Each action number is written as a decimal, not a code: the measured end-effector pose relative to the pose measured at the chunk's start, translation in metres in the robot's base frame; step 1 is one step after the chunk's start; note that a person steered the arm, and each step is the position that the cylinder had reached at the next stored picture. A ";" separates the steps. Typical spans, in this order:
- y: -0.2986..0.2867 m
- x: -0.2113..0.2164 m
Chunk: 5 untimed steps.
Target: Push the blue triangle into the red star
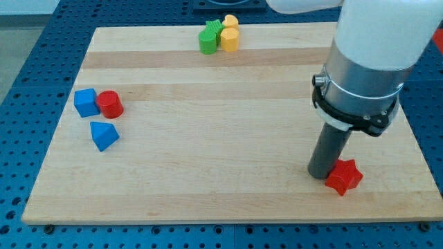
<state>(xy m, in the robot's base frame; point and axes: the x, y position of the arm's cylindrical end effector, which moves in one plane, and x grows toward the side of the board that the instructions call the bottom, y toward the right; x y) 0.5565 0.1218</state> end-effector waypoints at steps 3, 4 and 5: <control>-0.351 0.020; -0.426 -0.006; -0.424 -0.037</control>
<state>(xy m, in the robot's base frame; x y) 0.5195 -0.3023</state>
